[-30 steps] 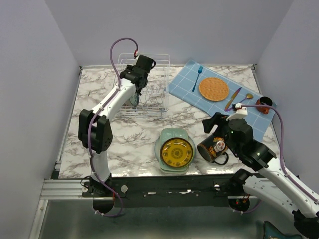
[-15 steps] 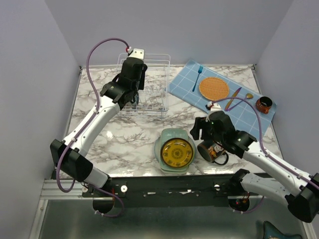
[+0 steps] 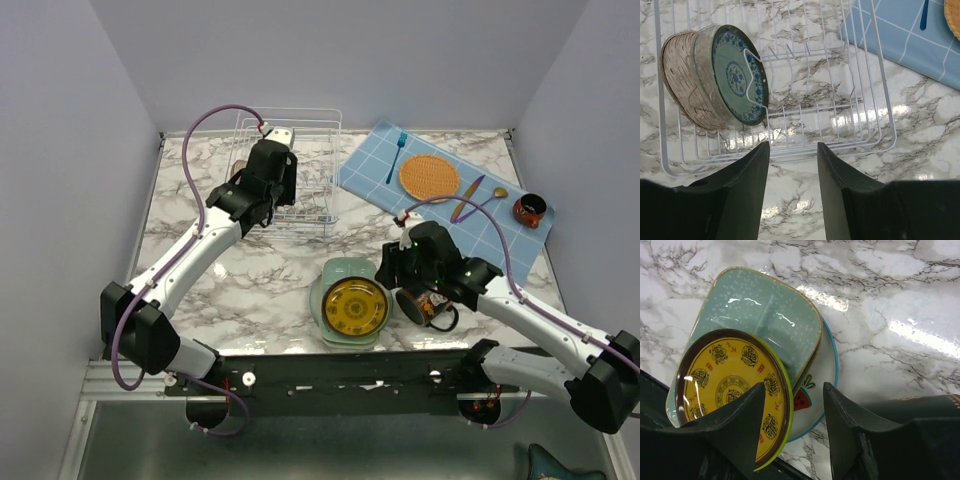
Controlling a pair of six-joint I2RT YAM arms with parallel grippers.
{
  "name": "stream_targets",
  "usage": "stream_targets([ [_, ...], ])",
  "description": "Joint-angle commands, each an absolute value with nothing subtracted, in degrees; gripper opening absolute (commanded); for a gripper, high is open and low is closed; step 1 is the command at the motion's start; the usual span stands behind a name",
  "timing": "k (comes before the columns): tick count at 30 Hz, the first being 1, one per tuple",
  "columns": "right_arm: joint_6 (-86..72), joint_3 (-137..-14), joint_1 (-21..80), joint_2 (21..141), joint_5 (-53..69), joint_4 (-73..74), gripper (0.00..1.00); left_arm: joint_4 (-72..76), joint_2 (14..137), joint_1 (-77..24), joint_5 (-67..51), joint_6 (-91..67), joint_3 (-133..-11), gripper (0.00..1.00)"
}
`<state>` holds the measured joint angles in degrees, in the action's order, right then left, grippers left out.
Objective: Load the plates into the dish rack
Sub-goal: Insert the plate into the dish rack, then pick up the plate from the corner of the board.
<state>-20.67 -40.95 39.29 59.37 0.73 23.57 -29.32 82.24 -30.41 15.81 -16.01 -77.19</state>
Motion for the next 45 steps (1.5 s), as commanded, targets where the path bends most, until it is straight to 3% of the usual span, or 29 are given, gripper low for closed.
stream_targets([
  [1,-18.72,-41.75,39.55,59.85,5.53,22.94,0.58,-26.81,79.89,-30.59,13.27,-17.31,-76.55,0.52],
  [8,-18.19,-41.75,39.55,61.08,7.64,22.5,0.58,-26.63,80.42,-30.59,12.48,-17.58,-76.29,0.52],
  [19,-18.02,-41.75,39.55,63.28,9.58,22.41,0.48,-25.84,80.16,-30.67,11.69,-18.28,-74.27,0.51],
  [29,-17.75,-41.84,39.64,65.21,11.86,22.32,0.47,-25.49,80.42,-30.67,11.51,-18.19,-73.3,0.51],
  [38,-17.58,-42.28,39.81,66.45,12.57,22.5,0.39,-25.58,80.42,-30.59,11.51,-18.11,-73.04,0.51],
  [45,-17.84,-42.28,39.81,65.92,11.6,22.94,0.21,-25.31,80.68,-30.59,11.16,-18.11,-72.77,0.51],
])
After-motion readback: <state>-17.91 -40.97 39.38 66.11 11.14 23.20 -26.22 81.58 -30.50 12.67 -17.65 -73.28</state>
